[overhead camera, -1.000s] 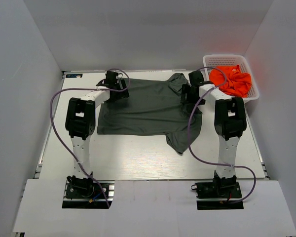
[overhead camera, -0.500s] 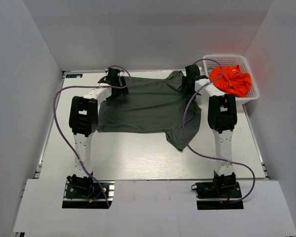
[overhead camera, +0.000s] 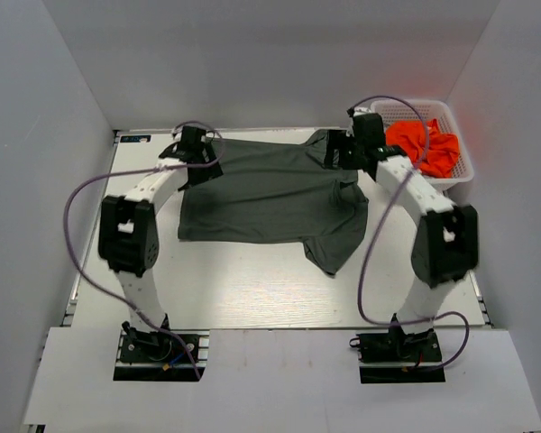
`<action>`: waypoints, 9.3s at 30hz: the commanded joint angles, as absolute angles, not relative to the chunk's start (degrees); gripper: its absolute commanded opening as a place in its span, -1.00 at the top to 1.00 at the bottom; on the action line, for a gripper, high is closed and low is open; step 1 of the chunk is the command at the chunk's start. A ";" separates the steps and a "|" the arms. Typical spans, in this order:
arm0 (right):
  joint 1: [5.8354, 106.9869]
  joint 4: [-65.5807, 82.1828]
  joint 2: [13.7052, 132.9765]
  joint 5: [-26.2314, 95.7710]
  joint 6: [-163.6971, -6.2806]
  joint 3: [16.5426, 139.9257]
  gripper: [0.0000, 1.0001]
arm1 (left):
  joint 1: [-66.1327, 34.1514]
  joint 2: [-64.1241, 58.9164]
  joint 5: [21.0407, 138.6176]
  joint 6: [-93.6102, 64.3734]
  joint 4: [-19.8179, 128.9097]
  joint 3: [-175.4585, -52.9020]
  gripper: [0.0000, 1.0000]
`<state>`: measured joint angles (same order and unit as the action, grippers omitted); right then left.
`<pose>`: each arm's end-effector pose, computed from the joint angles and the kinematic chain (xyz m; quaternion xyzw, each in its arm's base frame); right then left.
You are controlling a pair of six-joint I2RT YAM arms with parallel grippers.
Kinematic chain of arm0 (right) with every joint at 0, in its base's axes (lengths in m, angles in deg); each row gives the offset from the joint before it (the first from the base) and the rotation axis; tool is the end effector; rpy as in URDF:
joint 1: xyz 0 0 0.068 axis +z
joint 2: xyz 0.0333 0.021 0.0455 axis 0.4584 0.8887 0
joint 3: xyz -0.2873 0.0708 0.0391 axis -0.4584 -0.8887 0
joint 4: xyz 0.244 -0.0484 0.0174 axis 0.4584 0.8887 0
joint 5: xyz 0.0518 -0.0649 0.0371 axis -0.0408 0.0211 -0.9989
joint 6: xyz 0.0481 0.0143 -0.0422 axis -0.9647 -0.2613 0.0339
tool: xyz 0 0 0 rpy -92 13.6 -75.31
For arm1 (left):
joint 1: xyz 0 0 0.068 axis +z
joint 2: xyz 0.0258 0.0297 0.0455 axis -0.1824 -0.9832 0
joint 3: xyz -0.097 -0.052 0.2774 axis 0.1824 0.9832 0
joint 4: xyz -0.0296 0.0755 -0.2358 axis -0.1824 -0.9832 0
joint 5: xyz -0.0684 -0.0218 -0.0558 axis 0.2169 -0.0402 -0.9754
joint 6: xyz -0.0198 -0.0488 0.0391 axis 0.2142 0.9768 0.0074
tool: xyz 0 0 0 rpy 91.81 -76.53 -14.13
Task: Fold and stack the t-shirts
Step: Flatten out the tshirt, then grap the side of the flattened tshirt closest away from the robot with both arms, then fold the flattened tshirt in 1/3 of the way
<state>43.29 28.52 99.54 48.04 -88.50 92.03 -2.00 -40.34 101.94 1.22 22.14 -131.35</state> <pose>0.4276 0.1174 0.2986 -0.0233 0.9002 0.0555 0.4314 0.4355 -0.0840 0.2412 -0.1594 0.9316 0.0033 0.3266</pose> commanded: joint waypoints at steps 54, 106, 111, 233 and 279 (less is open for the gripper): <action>49.86 31.17 57.91 36.34 -109.36 36.35 -0.81 | 3.92 -18.95 104.27 25.92 24.58 -90.53 0.64; 56.64 29.59 61.52 49.00 -117.81 37.49 1.00 | 3.48 -11.13 103.56 22.84 28.45 -89.21 -0.39; 56.81 29.77 62.92 49.53 -117.81 37.58 1.00 | 4.00 -13.85 104.35 23.98 28.98 -88.59 -0.33; 44.60 20.89 113.88 22.28 -95.66 94.86 -0.81 | 5.85 -30.91 103.73 19.94 16.06 -116.27 -0.98; 41.35 27.92 108.10 53.46 -97.07 86.35 -0.81 | 3.65 -36.26 94.33 17.22 23.09 -110.74 -0.98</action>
<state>43.32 29.84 106.34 45.74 -95.87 83.00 3.15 -35.01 90.55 17.77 25.74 -112.71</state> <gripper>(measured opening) 0.904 0.991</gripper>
